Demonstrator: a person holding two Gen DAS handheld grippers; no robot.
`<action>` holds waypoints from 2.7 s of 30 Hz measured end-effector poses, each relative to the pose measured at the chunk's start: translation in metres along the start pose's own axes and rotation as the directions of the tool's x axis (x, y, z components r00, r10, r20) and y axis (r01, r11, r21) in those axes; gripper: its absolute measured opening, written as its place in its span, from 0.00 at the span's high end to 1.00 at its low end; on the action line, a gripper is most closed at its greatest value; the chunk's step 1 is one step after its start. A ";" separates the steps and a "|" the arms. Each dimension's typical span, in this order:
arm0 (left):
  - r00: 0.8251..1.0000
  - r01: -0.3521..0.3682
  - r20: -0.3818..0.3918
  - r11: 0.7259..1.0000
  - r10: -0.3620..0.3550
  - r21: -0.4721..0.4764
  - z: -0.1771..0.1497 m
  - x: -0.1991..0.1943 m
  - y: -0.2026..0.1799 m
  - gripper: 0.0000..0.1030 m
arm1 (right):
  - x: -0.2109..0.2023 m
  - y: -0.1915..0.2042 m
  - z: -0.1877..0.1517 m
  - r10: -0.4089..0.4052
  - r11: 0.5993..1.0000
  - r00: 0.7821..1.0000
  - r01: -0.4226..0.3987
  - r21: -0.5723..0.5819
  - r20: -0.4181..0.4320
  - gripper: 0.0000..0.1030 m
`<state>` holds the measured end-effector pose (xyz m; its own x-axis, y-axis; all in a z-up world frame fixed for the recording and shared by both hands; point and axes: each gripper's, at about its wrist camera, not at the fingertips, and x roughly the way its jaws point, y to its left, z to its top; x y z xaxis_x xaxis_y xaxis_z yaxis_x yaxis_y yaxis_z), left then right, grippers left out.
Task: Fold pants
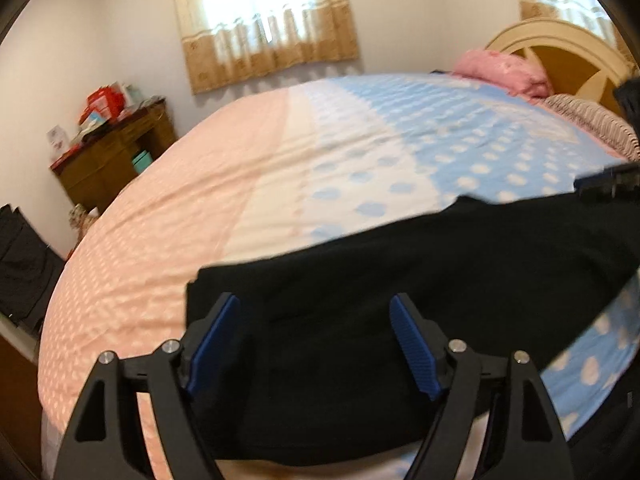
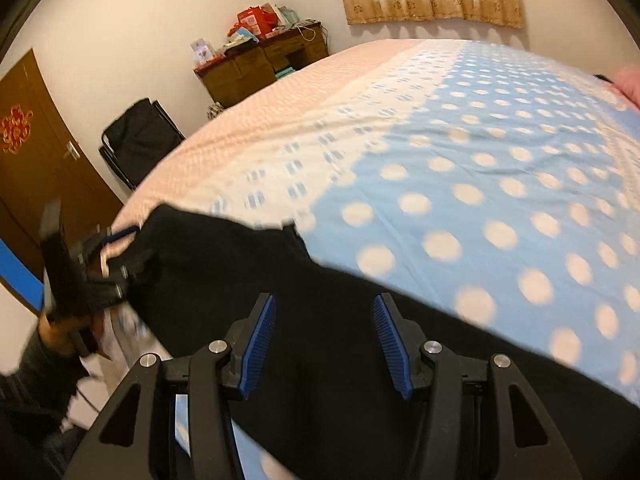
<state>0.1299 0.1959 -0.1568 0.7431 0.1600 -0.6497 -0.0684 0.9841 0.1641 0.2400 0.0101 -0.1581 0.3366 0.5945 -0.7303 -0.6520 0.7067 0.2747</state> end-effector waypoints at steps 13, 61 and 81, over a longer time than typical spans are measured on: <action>1.000 -0.002 0.019 1.000 0.002 0.022 -0.026 0.011 0.006 0.15 | 0.115 -0.005 0.044 0.204 0.949 0.969 -0.161 0.271 -0.139 0.67; 0.969 0.246 -0.096 0.944 -0.230 0.222 0.031 0.028 -0.147 0.11 | -0.334 -0.247 -0.256 -0.666 0.565 0.746 0.524 0.637 -0.023 0.69; 0.964 0.259 -0.107 0.949 -0.243 0.179 0.027 0.028 -0.137 0.09 | -0.342 -0.258 -0.256 -0.653 0.559 0.757 0.452 0.695 0.032 0.82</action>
<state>0.1779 0.0638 -0.1777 0.6622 -0.0767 -0.7454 0.2470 0.9615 0.1205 0.1190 -0.4738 -0.1390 0.7024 0.0010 -0.7118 0.2604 0.9303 0.2582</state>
